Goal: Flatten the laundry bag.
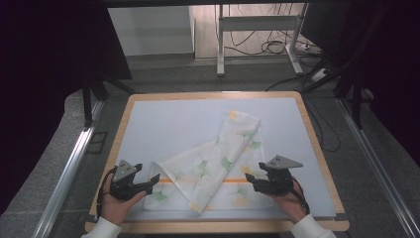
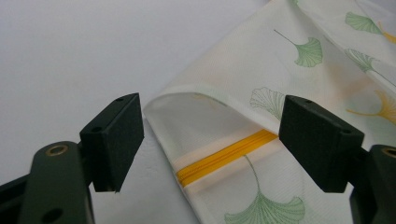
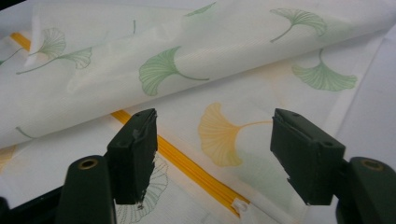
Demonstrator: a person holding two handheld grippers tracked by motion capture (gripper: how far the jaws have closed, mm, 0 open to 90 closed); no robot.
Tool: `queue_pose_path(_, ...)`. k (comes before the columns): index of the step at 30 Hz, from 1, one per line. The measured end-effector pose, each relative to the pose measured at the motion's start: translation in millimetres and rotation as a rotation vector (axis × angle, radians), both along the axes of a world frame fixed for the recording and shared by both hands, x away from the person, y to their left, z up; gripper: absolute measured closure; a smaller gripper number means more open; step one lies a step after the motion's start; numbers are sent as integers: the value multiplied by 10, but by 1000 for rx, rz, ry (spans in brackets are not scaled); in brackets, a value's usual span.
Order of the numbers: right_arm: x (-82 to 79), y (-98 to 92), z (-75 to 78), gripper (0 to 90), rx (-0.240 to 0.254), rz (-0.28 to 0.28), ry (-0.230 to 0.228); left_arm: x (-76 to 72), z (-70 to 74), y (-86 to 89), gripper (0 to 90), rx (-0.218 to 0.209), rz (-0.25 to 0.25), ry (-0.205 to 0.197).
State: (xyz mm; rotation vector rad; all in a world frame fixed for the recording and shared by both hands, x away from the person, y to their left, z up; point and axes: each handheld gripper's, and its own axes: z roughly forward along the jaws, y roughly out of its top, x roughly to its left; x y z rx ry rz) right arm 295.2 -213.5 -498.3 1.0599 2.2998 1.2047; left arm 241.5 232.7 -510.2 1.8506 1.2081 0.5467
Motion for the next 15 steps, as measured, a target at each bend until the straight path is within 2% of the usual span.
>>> queue_pose_path(11,-28,13,-7,468,-6,34,16,-41,28,-134,214,-9,-67,-11)
queue_pose_path(15,-36,13,-9,483,-6,41,24,-60,51,-237,214,-36,-107,-5)
